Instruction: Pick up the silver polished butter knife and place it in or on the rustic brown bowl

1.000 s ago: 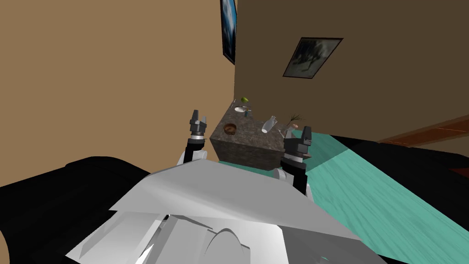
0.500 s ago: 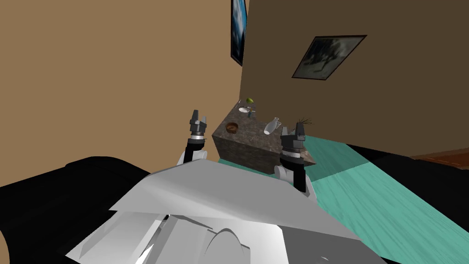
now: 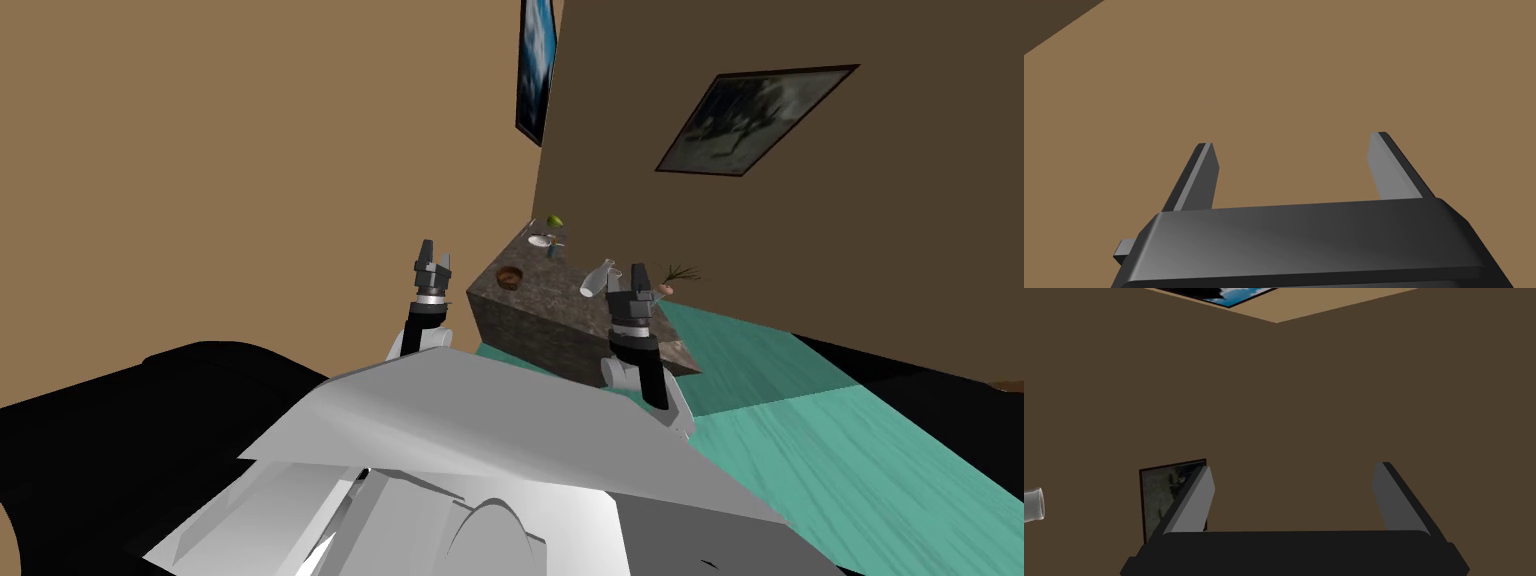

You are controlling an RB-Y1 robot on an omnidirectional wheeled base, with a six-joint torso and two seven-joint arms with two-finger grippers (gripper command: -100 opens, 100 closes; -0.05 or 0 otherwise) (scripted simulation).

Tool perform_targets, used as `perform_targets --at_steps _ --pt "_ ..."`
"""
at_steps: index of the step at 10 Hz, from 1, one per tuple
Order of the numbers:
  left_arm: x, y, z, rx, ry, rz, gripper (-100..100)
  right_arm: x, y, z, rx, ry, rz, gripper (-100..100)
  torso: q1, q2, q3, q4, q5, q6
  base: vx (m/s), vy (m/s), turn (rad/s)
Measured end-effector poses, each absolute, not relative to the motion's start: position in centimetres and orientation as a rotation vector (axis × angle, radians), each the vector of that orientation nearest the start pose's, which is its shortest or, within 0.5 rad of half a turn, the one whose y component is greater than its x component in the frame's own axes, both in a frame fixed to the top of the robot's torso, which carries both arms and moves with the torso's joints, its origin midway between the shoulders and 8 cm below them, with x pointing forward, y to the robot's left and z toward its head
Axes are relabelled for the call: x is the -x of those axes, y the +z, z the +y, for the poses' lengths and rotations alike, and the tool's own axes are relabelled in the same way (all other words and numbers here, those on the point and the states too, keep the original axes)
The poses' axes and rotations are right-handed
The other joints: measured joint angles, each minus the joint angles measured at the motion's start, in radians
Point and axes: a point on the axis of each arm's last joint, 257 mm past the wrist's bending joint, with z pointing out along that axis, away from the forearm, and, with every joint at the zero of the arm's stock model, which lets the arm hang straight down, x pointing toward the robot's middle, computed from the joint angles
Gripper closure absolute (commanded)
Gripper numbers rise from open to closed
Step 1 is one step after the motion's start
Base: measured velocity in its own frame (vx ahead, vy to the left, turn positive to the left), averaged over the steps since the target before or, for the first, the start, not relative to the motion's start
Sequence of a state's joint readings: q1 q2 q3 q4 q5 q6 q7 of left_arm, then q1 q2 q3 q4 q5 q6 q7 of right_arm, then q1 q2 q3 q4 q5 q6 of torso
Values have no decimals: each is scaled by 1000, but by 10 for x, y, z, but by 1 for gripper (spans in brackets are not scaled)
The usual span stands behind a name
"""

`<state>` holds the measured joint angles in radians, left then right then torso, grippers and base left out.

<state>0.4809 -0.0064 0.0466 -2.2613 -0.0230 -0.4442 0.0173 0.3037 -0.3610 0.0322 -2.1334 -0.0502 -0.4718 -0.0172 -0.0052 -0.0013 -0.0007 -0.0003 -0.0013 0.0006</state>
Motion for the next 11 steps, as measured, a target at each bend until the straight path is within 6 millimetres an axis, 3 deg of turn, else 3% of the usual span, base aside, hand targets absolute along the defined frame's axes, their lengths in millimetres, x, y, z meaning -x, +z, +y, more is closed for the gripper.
perform_targets --at_steps 6,11 --pt "-356 12 294 697 -1250 649 0 -408 1 -209 -291 1396 1013 -100 0 -1 0 0 0 0 -11 -85 222" --pt "-356 12 294 697 -1250 649 0 -421 -27 -187 -184 1380 1154 -100 0 0 0 0 0 -1 -28 -75 228"
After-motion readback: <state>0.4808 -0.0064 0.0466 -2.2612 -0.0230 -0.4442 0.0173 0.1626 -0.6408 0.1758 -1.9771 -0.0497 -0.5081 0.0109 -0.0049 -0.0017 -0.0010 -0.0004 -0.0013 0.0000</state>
